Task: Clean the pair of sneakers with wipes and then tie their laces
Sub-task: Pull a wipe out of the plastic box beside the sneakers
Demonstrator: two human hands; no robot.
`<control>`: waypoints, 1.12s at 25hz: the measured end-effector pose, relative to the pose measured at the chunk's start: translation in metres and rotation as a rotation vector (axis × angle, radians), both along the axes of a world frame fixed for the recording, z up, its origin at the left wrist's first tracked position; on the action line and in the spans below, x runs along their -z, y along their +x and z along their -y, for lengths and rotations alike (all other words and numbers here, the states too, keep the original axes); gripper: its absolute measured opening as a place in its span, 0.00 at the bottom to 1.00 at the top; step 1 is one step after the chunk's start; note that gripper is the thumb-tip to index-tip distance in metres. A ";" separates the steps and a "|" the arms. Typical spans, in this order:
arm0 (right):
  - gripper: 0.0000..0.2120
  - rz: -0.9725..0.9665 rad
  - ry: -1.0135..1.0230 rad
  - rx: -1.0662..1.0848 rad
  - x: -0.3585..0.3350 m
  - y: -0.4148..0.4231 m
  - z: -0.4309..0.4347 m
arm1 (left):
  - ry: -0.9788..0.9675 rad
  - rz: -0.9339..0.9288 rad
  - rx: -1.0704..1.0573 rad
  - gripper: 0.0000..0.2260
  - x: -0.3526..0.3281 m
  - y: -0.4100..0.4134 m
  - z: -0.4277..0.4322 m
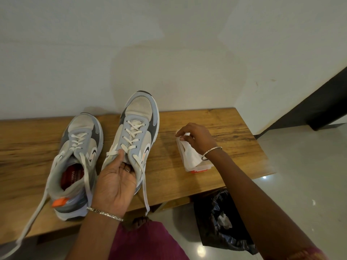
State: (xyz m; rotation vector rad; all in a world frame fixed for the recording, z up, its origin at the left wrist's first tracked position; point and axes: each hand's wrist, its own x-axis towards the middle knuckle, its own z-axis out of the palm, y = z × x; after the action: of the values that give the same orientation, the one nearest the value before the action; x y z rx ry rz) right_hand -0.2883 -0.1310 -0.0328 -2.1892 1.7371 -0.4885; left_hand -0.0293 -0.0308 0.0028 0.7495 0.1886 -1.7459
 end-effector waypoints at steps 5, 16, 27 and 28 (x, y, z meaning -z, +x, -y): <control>0.04 0.049 -0.033 0.053 0.002 -0.002 -0.002 | 0.011 -0.021 0.010 0.20 0.002 0.001 0.001; 0.01 0.184 -0.148 0.257 0.004 -0.015 -0.015 | 0.017 0.014 0.003 0.21 0.001 0.001 0.001; 0.08 -0.175 -0.165 0.135 -0.010 -0.009 -0.014 | 0.016 -0.015 0.011 0.20 0.003 0.002 0.002; 0.08 -0.195 -0.156 0.093 -0.012 -0.010 -0.014 | 0.015 -0.017 0.013 0.20 0.004 0.002 0.002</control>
State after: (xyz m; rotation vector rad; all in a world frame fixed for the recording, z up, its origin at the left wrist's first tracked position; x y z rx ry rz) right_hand -0.2983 -0.1171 -0.0209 -2.3399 1.9693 -0.4606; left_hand -0.0271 -0.0326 -0.0010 0.7479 0.2088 -1.7652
